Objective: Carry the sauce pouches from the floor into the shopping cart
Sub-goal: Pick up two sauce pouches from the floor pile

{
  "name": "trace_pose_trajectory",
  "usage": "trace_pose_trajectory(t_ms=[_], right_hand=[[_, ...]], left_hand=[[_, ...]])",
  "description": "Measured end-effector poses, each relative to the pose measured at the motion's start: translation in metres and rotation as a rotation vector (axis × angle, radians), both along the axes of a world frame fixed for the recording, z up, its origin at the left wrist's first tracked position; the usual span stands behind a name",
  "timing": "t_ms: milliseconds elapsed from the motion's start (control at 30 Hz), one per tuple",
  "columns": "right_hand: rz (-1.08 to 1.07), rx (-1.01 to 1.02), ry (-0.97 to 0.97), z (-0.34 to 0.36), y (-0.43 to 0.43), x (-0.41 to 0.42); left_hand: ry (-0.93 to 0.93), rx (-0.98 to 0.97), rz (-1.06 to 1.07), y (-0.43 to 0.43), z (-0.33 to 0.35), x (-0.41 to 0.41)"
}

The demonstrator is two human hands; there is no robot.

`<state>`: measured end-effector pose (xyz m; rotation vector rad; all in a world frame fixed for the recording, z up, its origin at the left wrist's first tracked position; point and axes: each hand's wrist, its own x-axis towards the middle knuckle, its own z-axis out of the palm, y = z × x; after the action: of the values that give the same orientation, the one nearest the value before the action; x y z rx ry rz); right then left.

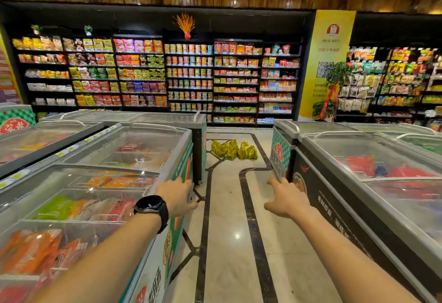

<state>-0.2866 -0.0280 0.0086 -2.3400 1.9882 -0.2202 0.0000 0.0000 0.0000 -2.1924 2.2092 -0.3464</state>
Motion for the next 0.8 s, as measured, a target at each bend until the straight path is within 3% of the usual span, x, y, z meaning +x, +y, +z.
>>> trace_pose_trajectory(t_ms=[400,800], right_hand=[[-0.043,0.135,-0.024,-0.041,-0.187,0.1],[-0.111,0.187,-0.096,-0.089,-0.446,0.062]], left_hand=[[-0.013,0.089,-0.002,-0.196,-0.042,0.083],[-0.045,0.192,-0.024,-0.458,-0.06,0.058]])
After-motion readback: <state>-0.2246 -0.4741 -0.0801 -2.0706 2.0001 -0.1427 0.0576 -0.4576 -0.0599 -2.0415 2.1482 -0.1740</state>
